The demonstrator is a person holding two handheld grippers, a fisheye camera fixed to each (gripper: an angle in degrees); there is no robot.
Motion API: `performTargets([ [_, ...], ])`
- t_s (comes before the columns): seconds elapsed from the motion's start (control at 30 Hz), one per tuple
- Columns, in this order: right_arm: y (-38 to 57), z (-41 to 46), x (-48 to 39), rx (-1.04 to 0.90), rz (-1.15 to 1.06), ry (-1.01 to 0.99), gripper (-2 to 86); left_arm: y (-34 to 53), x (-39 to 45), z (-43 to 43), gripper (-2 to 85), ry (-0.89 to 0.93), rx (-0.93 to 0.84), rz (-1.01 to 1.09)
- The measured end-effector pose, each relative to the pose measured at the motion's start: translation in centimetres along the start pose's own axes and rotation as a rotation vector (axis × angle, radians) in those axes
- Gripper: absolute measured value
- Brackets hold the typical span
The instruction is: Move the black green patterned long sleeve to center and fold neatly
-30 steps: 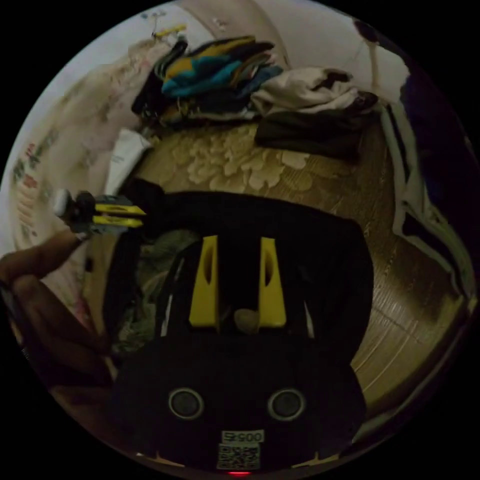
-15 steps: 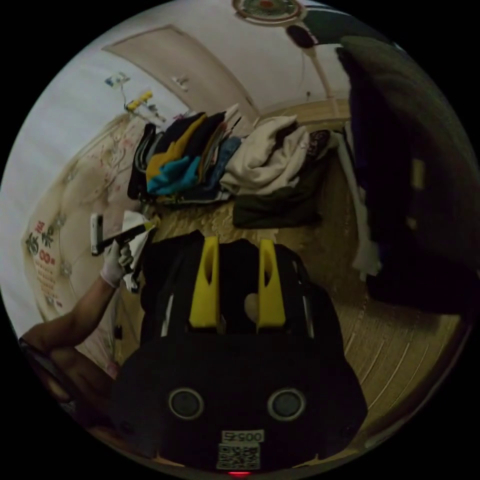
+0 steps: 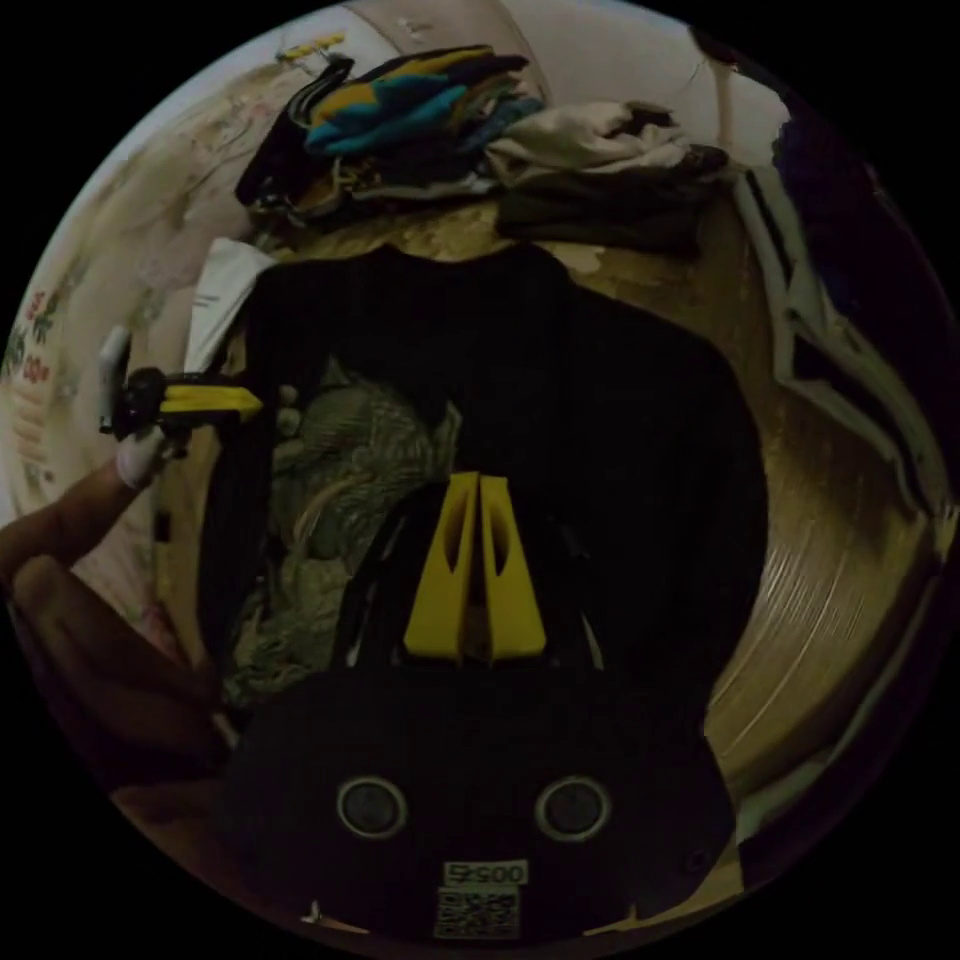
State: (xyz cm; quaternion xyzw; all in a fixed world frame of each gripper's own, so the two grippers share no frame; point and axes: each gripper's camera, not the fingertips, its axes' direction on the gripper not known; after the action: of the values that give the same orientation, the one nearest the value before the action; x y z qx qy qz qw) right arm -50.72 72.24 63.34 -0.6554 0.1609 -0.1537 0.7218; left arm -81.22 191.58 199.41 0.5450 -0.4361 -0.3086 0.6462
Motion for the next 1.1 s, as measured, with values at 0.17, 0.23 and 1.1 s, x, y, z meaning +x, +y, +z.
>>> performTargets([
  [0.17,-2.7,3.5,0.1,-0.005,0.032,0.093,-1.0,0.2,-2.7,2.0,-0.3,-0.016,-0.012,-0.056],
  [0.23,-3.0,5.3,0.2,-0.008,0.082,0.062,-1.0,0.8,-3.3,2.1,-0.3,0.009,0.003,-0.096],
  [1.1,11.0,29.7,-26.0,-0.558,-0.745,-0.675,-0.9,28.4,8.1,7.4,12.3,0.478,-0.183,0.003],
])
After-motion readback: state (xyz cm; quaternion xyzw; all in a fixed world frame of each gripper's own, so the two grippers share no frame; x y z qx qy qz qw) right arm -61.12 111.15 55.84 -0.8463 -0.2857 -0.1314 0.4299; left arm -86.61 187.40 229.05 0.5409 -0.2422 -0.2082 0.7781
